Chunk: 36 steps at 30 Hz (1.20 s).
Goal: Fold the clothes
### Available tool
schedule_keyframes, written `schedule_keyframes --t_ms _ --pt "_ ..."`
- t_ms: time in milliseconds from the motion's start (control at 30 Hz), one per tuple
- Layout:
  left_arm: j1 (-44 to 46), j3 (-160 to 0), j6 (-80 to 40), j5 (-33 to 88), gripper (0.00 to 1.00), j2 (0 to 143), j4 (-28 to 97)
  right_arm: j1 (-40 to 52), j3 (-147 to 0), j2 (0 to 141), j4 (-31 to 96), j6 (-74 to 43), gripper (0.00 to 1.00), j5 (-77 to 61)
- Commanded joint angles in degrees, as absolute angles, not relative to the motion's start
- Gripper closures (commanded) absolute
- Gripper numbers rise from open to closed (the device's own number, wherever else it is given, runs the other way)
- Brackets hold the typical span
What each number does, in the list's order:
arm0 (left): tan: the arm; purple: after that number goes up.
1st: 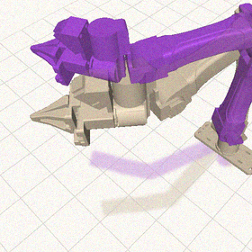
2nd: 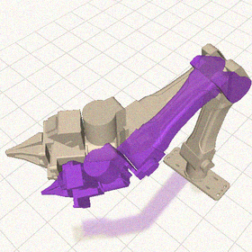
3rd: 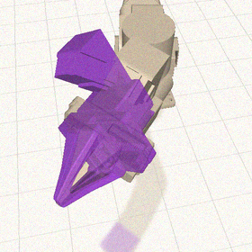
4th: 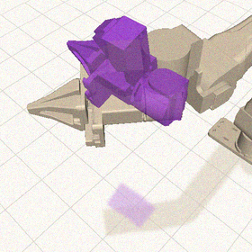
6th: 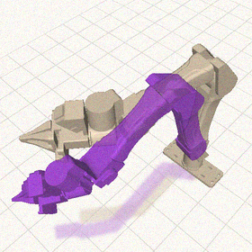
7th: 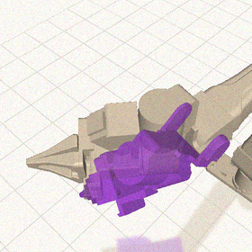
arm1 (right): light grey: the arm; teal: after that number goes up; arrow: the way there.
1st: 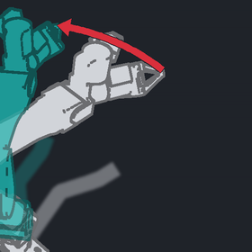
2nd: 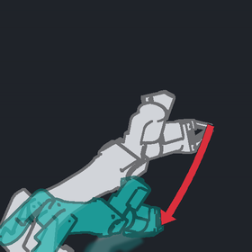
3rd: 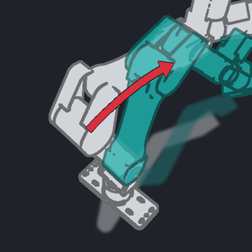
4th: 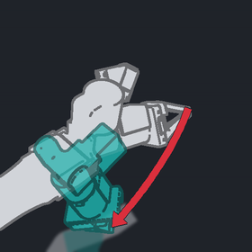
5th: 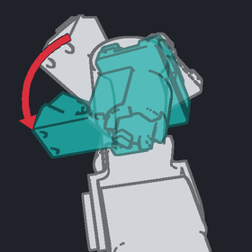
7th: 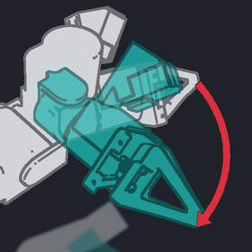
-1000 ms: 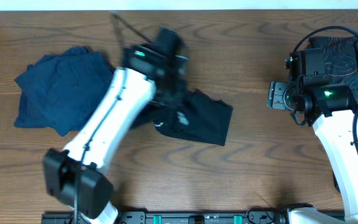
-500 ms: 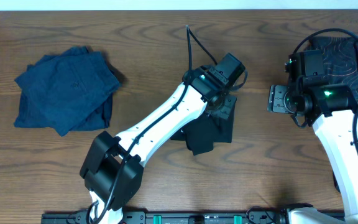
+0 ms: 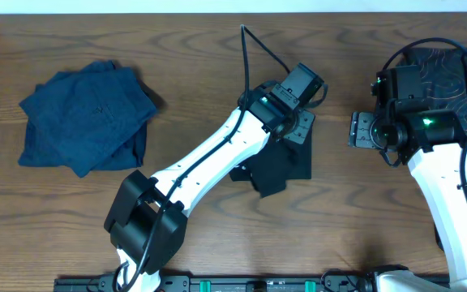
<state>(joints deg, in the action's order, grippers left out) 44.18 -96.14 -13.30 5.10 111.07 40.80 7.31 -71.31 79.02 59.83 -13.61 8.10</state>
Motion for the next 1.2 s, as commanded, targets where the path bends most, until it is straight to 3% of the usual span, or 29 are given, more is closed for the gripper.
schedule_keyframes --t_ms 0,333,633,867,900,933,1000,1033,1167 --pt "43.59 -96.47 -10.81 3.75 0.56 111.04 41.12 6.94 -71.46 79.13 60.66 -11.79 0.27 4.38" --pt "32.23 -96.51 -11.31 2.31 0.56 105.95 55.83 10.72 -68.99 80.64 61.91 6.15 0.23 -14.02" --pt "22.2 -92.88 -13.82 4.93 0.56 106.52 60.93 20.49 -58.06 88.03 45.47 7.99 0.18 -14.81" --pt "20.27 -92.86 -13.82 4.93 0.56 106.52 61.06 25.71 -56.99 94.83 36.6 7.75 0.23 -19.66" --pt "20.27 -92.86 -13.82 4.93 0.56 106.52 61.06 26.17 -56.99 95.44 35.79 7.75 0.27 -19.92" --pt "20.27 -92.86 -13.82 4.91 0.56 106.52 61.08 26.57 -56.99 95.92 35.29 7.75 0.38 -20.01" --pt "20.27 -92.86 -13.82 4.91 0.56 106.52 61.23 27.16 -56.99 96.27 35.29 7.75 0.86 -20.03" --pt "20.27 -92.86 -13.82 4.91 0.56 106.52 61.28 27.2 -57.12 96.12 35.94 7.73 0.99 -20.38" --pt "20.27 -92.86 -13.8 4.89 0.55 106.52 61.25 26.06 -61.91 92.38 43.22 7.79 0.99 -25.65"
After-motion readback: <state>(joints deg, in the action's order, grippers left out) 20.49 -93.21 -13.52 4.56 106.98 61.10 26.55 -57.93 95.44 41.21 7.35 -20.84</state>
